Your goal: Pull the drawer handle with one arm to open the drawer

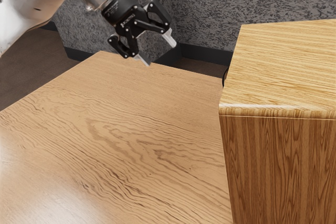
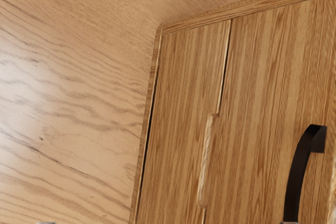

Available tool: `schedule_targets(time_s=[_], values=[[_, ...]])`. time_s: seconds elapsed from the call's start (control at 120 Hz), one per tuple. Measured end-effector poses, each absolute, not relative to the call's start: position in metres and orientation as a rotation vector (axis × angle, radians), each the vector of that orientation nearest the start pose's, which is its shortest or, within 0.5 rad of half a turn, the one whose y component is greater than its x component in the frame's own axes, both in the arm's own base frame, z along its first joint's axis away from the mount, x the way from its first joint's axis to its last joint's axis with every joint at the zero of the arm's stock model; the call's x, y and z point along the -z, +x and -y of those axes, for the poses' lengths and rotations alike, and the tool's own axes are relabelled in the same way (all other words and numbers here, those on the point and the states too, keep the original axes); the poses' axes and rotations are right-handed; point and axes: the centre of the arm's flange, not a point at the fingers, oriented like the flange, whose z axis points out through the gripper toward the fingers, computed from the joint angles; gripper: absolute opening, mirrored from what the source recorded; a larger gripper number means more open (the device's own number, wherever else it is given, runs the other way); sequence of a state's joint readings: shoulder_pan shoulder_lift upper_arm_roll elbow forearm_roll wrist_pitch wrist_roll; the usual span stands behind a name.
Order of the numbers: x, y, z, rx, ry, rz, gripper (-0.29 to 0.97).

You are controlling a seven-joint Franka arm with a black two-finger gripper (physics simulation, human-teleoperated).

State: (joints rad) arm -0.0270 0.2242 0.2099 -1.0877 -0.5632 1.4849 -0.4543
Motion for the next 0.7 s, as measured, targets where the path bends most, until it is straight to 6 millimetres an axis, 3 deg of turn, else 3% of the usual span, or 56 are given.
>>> schedule_targets(time_s=[0.175,0.7], values=[[-0.718,0.617,0.015,-0.157,2.516,-0.615,0.47],[-0.691,0.637,0.056,-0.200,2.502,-0.557,0.34]])
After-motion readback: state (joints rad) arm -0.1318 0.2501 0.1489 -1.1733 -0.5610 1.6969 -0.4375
